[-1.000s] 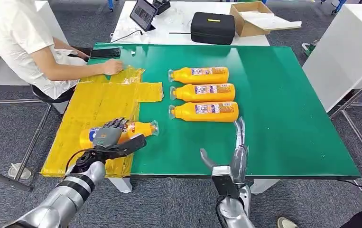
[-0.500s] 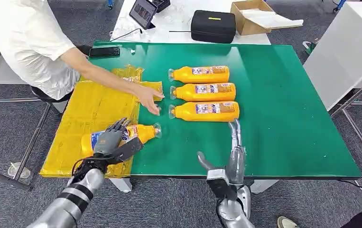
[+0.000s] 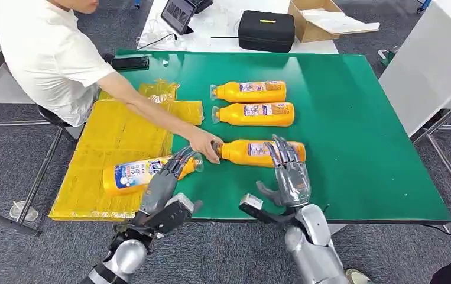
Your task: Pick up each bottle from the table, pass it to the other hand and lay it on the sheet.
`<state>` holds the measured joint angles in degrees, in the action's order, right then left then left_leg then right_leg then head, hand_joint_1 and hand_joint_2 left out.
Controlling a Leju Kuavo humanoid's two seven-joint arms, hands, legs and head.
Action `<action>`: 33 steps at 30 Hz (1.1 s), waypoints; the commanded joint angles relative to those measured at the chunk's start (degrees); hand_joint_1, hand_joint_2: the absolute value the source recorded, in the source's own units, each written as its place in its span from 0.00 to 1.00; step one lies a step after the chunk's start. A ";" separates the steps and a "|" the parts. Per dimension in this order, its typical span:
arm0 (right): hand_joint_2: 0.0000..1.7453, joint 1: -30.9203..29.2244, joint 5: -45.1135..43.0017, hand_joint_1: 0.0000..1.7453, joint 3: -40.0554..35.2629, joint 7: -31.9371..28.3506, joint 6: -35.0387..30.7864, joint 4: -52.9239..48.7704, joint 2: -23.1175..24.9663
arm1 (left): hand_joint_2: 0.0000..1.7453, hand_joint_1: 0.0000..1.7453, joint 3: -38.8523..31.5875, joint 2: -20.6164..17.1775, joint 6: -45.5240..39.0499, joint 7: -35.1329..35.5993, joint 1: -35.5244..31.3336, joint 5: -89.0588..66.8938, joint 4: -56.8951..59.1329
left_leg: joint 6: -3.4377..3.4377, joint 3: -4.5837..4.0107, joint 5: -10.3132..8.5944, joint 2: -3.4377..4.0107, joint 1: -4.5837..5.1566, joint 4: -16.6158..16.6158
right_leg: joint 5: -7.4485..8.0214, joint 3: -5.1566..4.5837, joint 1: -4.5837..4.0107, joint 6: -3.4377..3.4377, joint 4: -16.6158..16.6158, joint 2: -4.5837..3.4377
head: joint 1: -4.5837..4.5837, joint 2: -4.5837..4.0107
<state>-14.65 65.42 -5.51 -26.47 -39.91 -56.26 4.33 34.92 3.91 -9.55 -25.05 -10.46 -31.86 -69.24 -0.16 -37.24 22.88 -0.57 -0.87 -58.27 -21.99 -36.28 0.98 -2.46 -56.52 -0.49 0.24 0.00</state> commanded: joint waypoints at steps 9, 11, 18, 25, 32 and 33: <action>1.00 -13.91 2.46 0.00 -1.63 12.19 5.44 26.17 -6.78 | 1.00 0.00 5.21 -0.09 -3.02 0.15 2.96 2.41 -3.17 | -0.06 0.19 0.08 0.13 0.03 0.02 | -0.04 0.18 0.00 0.06 0.04 -0.06 | 0.00 0.00; 1.00 -13.91 2.46 0.00 -1.63 12.19 5.44 26.17 -6.78 | 1.00 0.00 5.21 -0.09 -3.02 0.15 2.96 2.41 -3.17 | -0.06 0.19 0.08 0.13 0.03 0.02 | -0.04 0.18 0.00 0.06 0.04 -0.06 | 0.00 0.00; 1.00 -19.56 4.02 0.00 -3.50 18.87 11.72 32.95 -9.00 | 1.00 0.00 5.98 0.27 -3.29 -0.32 0.90 3.33 -1.53 | -0.07 0.23 0.12 0.07 0.02 -0.04 | -0.10 0.25 -0.03 0.10 -0.02 0.03 | 0.02 0.00; 1.00 -22.39 3.94 0.42 -4.19 18.30 16.12 36.23 -10.00 | 1.00 0.00 6.71 0.66 -2.97 -1.63 -0.80 4.71 0.11 | -0.07 0.23 0.08 0.01 0.02 -0.02 | -0.09 0.25 -0.03 0.10 0.00 0.09 | 0.02 0.00; 1.00 -23.42 4.06 1.00 -4.77 16.48 16.79 37.20 -9.58 | 1.00 0.00 7.58 1.11 -2.82 -2.53 -1.73 5.39 0.81 | -0.06 0.16 0.07 0.06 0.02 -0.01 | -0.06 0.18 -0.01 0.07 0.00 0.02 | 0.02 0.00; 1.00 -23.37 4.04 1.00 -4.78 16.48 16.75 37.19 -9.44 | 1.00 0.00 7.61 1.13 -2.81 -2.53 -1.76 5.39 0.81 | -0.05 0.14 0.06 0.05 0.01 0.00 | -0.04 0.15 -0.02 0.05 0.01 0.02 | 0.04 0.00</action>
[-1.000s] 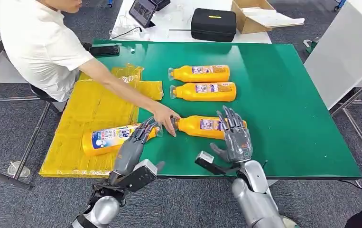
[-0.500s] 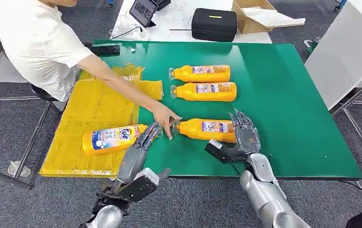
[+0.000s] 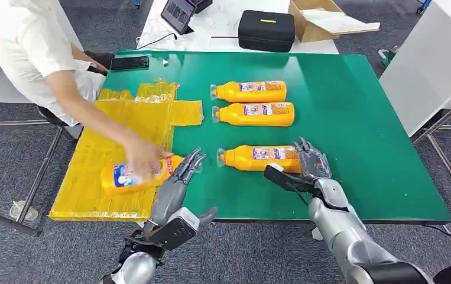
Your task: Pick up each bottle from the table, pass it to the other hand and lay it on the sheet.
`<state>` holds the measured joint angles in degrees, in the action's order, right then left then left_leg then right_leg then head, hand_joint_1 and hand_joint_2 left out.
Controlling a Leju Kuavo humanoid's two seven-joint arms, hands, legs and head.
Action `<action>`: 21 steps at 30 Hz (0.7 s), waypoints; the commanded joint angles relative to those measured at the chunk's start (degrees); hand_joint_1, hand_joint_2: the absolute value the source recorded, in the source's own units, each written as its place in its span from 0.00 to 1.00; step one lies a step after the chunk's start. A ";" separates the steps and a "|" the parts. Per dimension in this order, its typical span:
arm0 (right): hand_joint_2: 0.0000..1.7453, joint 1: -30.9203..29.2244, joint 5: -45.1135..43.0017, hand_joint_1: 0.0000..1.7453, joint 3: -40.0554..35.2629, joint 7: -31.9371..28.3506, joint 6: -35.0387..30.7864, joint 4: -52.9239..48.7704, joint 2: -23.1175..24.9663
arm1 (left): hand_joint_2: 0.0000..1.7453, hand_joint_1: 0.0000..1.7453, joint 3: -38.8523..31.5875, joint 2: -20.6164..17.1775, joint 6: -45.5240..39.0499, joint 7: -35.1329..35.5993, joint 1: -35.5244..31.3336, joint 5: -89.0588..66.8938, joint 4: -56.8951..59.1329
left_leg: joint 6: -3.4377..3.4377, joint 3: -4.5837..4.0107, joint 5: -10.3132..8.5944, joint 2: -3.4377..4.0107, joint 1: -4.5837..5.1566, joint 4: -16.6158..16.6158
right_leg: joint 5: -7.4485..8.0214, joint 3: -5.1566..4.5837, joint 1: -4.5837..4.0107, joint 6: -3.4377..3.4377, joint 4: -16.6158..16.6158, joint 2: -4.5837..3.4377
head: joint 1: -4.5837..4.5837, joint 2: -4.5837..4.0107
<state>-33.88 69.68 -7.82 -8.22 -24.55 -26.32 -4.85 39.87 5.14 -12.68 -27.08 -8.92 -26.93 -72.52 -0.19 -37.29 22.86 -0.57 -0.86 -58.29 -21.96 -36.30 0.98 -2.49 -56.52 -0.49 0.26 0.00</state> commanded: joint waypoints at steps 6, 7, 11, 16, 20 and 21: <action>1.00 -3.48 -2.60 1.00 -1.87 -6.67 2.65 7.09 0.83 | 1.00 0.00 3.07 -0.07 -0.09 -1.35 -3.66 1.15 4.68 | -0.03 0.36 0.13 0.08 -0.02 0.02 | -0.12 0.35 -0.07 0.16 0.03 0.04 | 0.00 0.00; 1.00 -3.32 -3.61 1.00 -1.32 -7.73 3.13 7.15 1.13 | 1.00 0.00 3.13 -0.01 -0.21 -1.52 -3.76 1.22 4.91 | -0.02 0.15 0.04 0.03 -0.01 0.03 | -0.04 0.14 -0.03 0.07 0.03 0.03 | 0.00 0.00; 1.00 -1.64 -13.21 1.00 4.80 -16.44 6.37 5.74 2.99 | 1.00 0.00 2.70 0.44 -1.10 -3.06 -3.31 2.52 4.75 | -0.04 0.41 0.14 0.11 -0.03 0.04 | -0.12 0.40 -0.08 0.17 0.05 0.02 | 0.00 0.00; 1.00 2.15 -23.47 1.00 10.46 -24.62 5.94 1.42 5.85 | 1.00 0.00 -4.73 5.52 -1.46 -5.95 1.99 17.81 1.05 | -0.02 0.35 0.15 0.13 -0.04 0.06 | -0.11 0.33 -0.08 0.13 0.09 -0.04 | 0.00 0.00; 1.00 7.68 -31.68 1.00 9.85 -26.62 4.75 -7.00 7.25 | 1.00 0.00 -7.33 6.83 -1.54 -8.24 4.62 34.69 -0.14 | -0.01 0.11 0.10 0.07 -0.03 0.02 | -0.07 0.12 -0.05 0.08 0.03 -0.02 | 0.00 0.00; 1.00 8.70 -33.03 1.00 9.05 -26.34 4.25 -8.50 7.21 | 1.00 0.00 -7.16 6.51 -3.74 -9.64 5.08 34.91 -0.66 | -0.07 0.12 0.14 0.05 -0.03 0.03 | -0.10 0.14 -0.06 0.08 0.04 0.00 | 0.00 0.00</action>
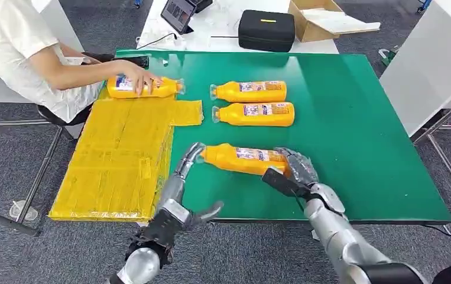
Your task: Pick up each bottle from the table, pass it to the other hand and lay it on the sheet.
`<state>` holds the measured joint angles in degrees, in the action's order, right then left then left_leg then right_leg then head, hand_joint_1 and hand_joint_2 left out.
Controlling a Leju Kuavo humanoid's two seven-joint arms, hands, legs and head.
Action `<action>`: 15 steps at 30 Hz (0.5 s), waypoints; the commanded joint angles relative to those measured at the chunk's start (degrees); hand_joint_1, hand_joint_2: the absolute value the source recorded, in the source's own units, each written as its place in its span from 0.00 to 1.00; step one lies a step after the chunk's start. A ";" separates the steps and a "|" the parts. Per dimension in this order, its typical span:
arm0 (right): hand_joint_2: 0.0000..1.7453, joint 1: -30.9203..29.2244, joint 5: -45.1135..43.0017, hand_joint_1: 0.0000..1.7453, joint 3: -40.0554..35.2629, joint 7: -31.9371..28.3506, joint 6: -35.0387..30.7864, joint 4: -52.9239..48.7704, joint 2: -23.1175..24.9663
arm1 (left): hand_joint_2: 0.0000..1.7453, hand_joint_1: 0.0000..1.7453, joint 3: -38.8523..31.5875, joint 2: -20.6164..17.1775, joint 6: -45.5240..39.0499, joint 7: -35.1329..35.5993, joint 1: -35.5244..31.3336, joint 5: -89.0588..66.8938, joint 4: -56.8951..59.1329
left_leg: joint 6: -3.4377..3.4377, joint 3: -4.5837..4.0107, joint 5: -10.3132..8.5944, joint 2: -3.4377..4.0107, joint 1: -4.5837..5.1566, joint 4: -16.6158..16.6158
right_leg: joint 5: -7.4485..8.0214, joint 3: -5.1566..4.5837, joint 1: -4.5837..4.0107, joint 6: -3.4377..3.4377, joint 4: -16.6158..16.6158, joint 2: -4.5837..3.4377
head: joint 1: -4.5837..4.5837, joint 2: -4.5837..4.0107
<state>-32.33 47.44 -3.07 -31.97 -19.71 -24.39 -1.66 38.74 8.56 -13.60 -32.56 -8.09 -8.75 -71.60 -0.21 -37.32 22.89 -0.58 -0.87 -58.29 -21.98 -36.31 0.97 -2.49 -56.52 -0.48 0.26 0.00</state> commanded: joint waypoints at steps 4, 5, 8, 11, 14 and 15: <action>1.00 10.78 -16.51 1.00 3.05 -2.80 -0.81 -15.18 4.01 | 1.00 0.00 -8.42 1.86 -5.54 -5.94 8.03 21.50 -6.64 | -0.07 0.19 0.18 0.11 -0.02 0.02 | -0.11 0.18 -0.04 0.08 0.03 -0.05 | 0.02 0.00; 1.00 11.80 -17.66 1.00 2.97 -3.11 -0.95 -16.47 4.21 | 1.00 0.00 -9.11 1.58 -5.14 -4.63 8.75 23.18 -6.98 | -0.08 0.37 0.29 0.19 -0.02 -0.01 | -0.19 0.34 -0.06 0.14 0.01 -0.09 | 0.00 0.00; 1.00 13.44 -19.31 1.00 2.29 -3.28 -0.97 -18.21 4.66 | 1.00 0.00 -9.83 1.16 -4.69 -2.93 9.46 25.21 -5.81 | -0.09 0.26 0.24 0.09 0.00 0.03 | -0.17 0.23 -0.03 0.12 0.02 -0.01 | 0.00 0.00; 1.00 14.14 -20.88 1.00 1.30 -4.14 -1.11 -19.50 5.50 | 1.00 0.00 -9.72 1.41 -4.07 -2.33 8.99 27.05 -3.25 | -0.10 0.25 0.26 0.14 -0.01 0.04 | -0.23 0.22 -0.04 0.01 0.04 -0.07 | 0.00 0.00; 1.00 14.27 -22.84 1.00 -1.19 -4.16 0.74 -21.19 6.42 | 1.00 0.00 -8.16 1.14 -0.32 0.59 7.22 29.61 0.27 | -0.10 0.22 0.24 0.15 0.00 0.03 | -0.22 0.18 -0.02 0.00 0.01 -0.08 | 0.00 0.00; 1.00 13.82 -23.33 1.00 -3.26 -3.93 2.13 -21.36 6.90 | 1.00 0.00 -7.74 1.14 3.73 2.25 6.03 31.75 3.01 | -0.10 0.38 0.31 0.19 0.00 0.04 | -0.28 0.33 -0.04 0.06 0.02 -0.09 | 0.00 0.00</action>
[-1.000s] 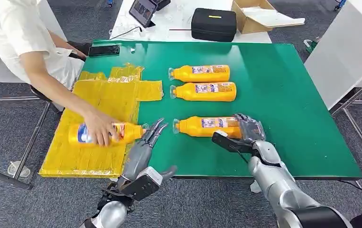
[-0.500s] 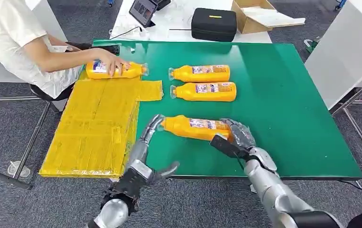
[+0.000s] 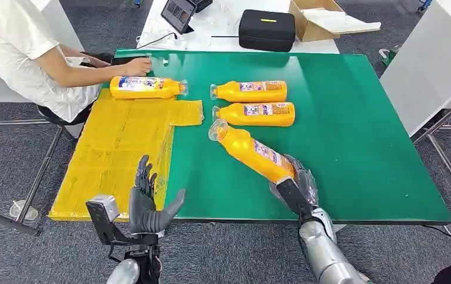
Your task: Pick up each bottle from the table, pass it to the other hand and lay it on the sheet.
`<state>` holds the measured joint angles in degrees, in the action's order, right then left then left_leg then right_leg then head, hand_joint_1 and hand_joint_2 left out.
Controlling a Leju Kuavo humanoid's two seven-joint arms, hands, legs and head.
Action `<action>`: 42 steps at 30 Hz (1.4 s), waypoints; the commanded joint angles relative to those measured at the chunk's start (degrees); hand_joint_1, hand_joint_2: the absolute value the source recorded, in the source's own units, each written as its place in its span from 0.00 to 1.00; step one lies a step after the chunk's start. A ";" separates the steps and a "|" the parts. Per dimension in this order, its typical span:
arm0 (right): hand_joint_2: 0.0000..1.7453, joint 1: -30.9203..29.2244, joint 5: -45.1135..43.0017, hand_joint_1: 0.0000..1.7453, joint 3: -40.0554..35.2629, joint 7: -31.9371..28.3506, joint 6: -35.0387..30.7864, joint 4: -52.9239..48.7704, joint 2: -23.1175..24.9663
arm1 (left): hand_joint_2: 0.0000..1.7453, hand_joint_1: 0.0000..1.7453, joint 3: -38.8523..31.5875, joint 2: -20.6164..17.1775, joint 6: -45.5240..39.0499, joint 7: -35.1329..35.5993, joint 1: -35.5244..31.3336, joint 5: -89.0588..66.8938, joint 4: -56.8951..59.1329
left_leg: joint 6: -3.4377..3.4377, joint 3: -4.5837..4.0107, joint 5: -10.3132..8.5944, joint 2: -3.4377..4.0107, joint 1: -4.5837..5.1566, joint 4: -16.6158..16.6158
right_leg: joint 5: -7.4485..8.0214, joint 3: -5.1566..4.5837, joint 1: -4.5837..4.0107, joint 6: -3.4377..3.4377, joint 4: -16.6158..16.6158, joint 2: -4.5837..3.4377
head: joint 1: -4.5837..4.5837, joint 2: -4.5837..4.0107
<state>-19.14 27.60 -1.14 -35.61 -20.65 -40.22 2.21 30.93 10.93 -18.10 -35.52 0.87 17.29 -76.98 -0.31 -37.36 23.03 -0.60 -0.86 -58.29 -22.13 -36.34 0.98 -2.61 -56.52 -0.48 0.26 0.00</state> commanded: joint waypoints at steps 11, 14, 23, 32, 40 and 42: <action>1.00 -1.18 -5.11 1.00 -21.39 -0.33 10.31 -5.99 6.36 | 1.00 0.00 0.83 1.51 15.08 5.34 -11.72 4.97 20.55 | 0.00 0.10 -0.02 0.08 -0.01 0.02 | 0.00 0.05 -0.02 0.06 0.01 -0.03 | 0.00 0.00; 1.00 -2.33 -4.25 1.00 -23.73 0.59 10.91 -3.56 6.05 | 1.00 0.00 0.64 1.94 14.10 3.95 -12.63 3.65 21.17 | -0.02 0.18 0.01 0.10 0.00 0.03 | -0.03 0.13 -0.02 0.06 0.02 -0.02 | -0.02 0.00; 1.00 -4.28 -5.91 1.00 -25.49 0.65 11.26 2.85 6.79 | 1.00 0.00 -3.12 2.71 15.75 2.29 -11.85 7.04 15.02 | -0.01 0.19 0.03 0.10 -0.02 0.01 | -0.03 0.17 -0.04 0.09 0.01 -0.02 | -0.02 0.00; 1.00 -5.13 -6.00 0.78 -27.37 -0.05 12.29 4.81 7.97 | 1.00 1.00 -6.96 3.68 22.19 5.61 -12.95 16.73 16.05 | -0.02 0.13 0.01 0.10 0.00 0.01 | -0.01 0.09 -0.01 0.05 0.00 -0.04 | -0.02 0.00; 1.00 -3.12 -8.20 0.00 -25.94 -1.10 10.48 2.30 8.26 | 1.00 1.00 -8.66 2.24 23.21 5.64 -12.04 18.39 13.55 | -0.01 0.28 0.07 0.07 -0.02 0.01 | -0.09 0.24 -0.05 0.11 -0.01 0.03 | -0.02 0.00; 0.00 -1.42 -8.04 0.00 -25.40 -1.74 6.94 -0.41 8.03 | 1.00 1.00 -9.75 1.60 20.71 5.02 -11.73 16.49 12.45 | -0.01 0.15 0.01 0.07 -0.02 0.03 | -0.03 0.12 -0.04 0.07 0.02 -0.01 | -0.02 0.00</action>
<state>-21.59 20.17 -26.38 -36.06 -9.31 -40.17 10.29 24.74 14.25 4.94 -30.38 -9.56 35.23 -63.25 -0.30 -37.34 23.00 -0.58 -0.87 -58.29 -22.13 -36.35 0.98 -2.61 -56.53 -0.49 0.24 0.00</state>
